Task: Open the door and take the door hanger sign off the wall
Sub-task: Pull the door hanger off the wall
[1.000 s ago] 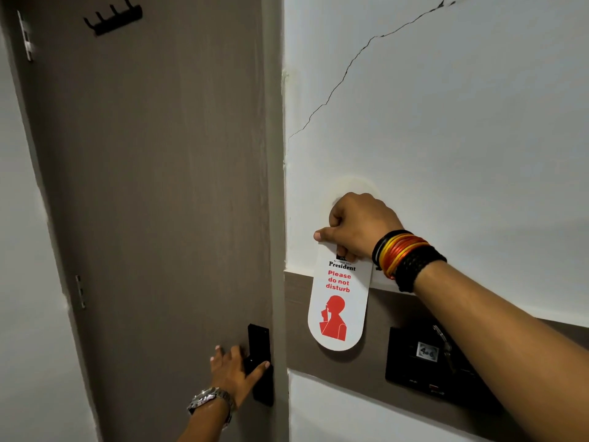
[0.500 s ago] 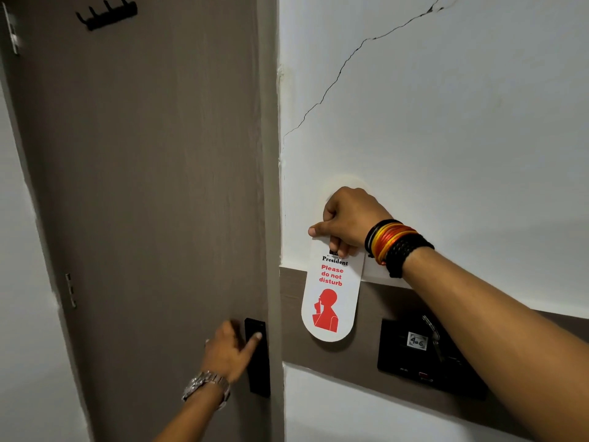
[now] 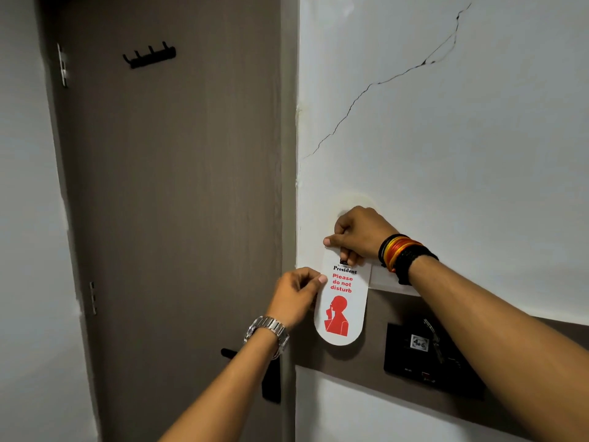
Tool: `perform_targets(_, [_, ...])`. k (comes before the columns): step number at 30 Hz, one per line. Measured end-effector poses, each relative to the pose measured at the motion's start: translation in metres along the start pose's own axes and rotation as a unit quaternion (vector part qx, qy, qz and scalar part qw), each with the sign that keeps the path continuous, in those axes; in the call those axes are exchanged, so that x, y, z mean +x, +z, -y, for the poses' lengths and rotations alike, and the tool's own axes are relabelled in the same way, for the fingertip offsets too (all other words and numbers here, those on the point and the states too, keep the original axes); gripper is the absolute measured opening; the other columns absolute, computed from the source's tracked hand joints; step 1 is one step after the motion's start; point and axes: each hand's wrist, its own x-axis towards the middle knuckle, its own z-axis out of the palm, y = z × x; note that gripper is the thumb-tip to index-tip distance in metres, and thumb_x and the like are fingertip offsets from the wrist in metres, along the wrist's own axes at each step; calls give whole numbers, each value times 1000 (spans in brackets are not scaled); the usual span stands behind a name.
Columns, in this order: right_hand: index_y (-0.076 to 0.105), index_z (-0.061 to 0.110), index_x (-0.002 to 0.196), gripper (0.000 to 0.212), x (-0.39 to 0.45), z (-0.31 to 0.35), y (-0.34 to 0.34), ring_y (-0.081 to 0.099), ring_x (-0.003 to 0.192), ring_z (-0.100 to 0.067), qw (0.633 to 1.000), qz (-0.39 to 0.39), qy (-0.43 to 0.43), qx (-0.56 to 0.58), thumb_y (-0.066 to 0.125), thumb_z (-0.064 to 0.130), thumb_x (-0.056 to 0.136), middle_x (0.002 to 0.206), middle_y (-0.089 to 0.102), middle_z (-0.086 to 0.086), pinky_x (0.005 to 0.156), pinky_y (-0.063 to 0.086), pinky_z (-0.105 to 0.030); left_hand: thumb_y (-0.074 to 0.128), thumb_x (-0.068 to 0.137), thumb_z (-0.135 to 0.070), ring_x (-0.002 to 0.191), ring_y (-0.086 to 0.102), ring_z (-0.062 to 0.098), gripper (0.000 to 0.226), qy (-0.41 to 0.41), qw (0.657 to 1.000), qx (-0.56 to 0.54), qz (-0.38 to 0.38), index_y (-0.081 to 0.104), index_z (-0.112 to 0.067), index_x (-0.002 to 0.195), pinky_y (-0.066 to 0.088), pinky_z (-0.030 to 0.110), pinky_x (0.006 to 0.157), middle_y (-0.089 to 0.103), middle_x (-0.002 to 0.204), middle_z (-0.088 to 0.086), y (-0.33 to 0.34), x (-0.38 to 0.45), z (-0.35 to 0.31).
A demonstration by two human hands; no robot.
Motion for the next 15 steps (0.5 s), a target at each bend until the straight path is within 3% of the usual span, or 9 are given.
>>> perform_targets(2, [76, 8, 86, 21, -12, -1, -4, 75, 55, -25, 998, -21, -16, 61, 73, 27, 96, 65, 77, -9, 50, 55, -25, 64, 98, -22, 69, 76, 8, 28, -13, 999, -41, -18, 71, 4, 101, 53, 13, 53, 81, 96, 11, -2, -2, -1])
perform_targets(7, [78, 14, 91, 11, -76, -25, -14, 69, 54, -23, 958, -170, 2, 232, 74, 25, 94, 78, 77, -11, 46, 52, -32, 67, 97, -18, 78, 78, 19, 22, 18, 990, -126, -60, 73, 3, 94, 60, 28, 66, 82, 92, 14, -3, -15, -9])
perform_targets(10, [76, 16, 106, 14, -120, -46, -20, 67, 58, -20, 944, -151, 64, 285, 75, 22, 94, 89, 75, -7, 44, 51, -28, 68, 96, -17, 82, 78, 22, 17, 49, 986, -154, -30, 75, -1, 92, 64, 37, 76, 82, 91, 13, 18, -28, -22])
perform_targets(13, [78, 11, 103, 13, -162, -68, -31, 57, 55, -26, 936, -139, 98, 309, 73, 19, 95, 77, 75, -20, 42, 47, -26, 69, 95, -16, 85, 79, 28, 15, 63, 984, -165, 27, 76, -3, 93, 64, 43, 79, 82, 91, 12, 61, -44, -33])
perform_targets(15, [78, 8, 99, 12, -192, -85, -44, 54, 51, -22, 934, -160, 102, 303, 71, 16, 95, 67, 73, -17, 40, 45, -23, 69, 95, -16, 85, 79, 28, 14, 58, 979, -181, 66, 77, -4, 93, 65, 45, 78, 82, 91, 10, 101, -57, -38])
